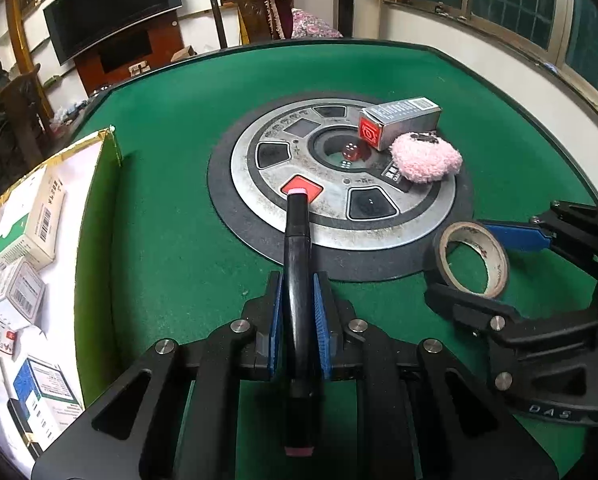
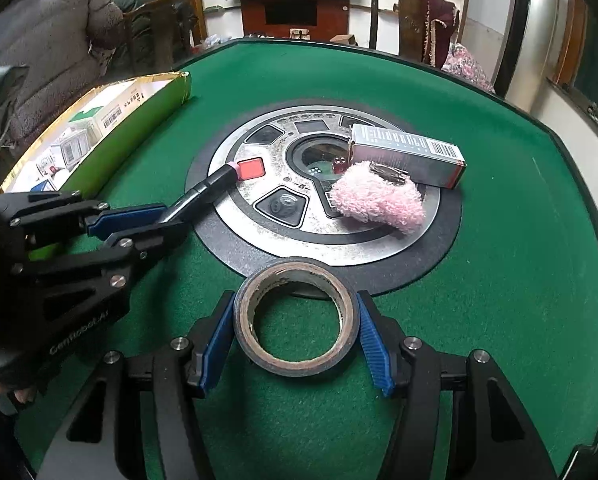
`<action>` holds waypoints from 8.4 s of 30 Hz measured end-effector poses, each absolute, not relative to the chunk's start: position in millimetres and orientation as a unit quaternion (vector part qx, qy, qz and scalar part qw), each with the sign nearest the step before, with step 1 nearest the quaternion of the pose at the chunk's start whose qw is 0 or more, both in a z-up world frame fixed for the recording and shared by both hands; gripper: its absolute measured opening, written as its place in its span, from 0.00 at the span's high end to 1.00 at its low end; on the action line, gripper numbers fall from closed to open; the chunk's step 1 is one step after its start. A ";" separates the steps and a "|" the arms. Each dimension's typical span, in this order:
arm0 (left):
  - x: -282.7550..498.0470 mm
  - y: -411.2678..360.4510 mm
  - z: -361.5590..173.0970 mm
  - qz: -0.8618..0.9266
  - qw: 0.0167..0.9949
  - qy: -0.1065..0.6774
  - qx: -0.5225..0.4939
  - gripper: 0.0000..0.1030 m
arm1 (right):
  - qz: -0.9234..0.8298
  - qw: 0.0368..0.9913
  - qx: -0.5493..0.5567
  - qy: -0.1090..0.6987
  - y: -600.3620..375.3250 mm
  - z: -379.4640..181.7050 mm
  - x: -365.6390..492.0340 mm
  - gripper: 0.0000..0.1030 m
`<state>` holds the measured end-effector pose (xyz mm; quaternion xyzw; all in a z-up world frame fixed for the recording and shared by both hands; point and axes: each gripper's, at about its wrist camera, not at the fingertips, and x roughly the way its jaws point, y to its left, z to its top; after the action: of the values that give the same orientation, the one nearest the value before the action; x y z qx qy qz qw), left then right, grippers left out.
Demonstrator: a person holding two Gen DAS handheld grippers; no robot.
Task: Organize objects
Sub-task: 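Lift the marker and tape roll off the table dial, then carry the marker and tape roll over the lid and lower them, then open both tools to release the marker and tape into the lid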
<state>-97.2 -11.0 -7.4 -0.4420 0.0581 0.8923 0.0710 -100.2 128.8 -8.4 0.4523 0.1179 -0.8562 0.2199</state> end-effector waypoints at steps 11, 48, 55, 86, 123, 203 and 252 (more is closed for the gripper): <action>-91.4 -6.1 -6.9 0.895 0.072 0.064 -0.436 0.86 | -0.863 0.215 0.445 0.107 132.0 -5.3 -99.3 0.43; -84.1 -33.3 21.0 0.906 0.097 0.019 -0.412 0.86 | -0.880 0.217 0.422 0.020 145.8 12.0 -101.5 0.43; -88.6 -30.9 11.4 0.898 0.093 0.028 -0.429 0.86 | -0.878 0.218 0.427 0.022 145.1 9.4 -101.9 0.43; -85.4 -40.0 24.7 0.910 0.096 0.005 -0.402 0.86 | -0.872 0.241 0.425 -0.013 150.2 11.4 -101.3 0.43; -48.0 -69.7 80.1 0.943 0.109 -0.053 -0.311 0.86 | -0.897 0.234 0.374 0.007 124.6 32.8 -83.4 0.43; -8.4 -246.3 16.2 0.905 -0.036 -0.159 -0.393 0.86 | -0.831 0.330 0.415 0.166 -128.1 -2.7 -108.1 0.43; 13.3 -217.1 45.4 0.915 -0.049 -0.157 -0.369 0.71 | -0.843 0.342 0.410 0.068 -41.6 32.8 -85.9 0.43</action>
<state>13.3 -217.1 45.4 -0.3686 -0.1572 0.9149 -0.0494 -85.9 -41.6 32.8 0.4102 0.0684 -0.8428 0.3418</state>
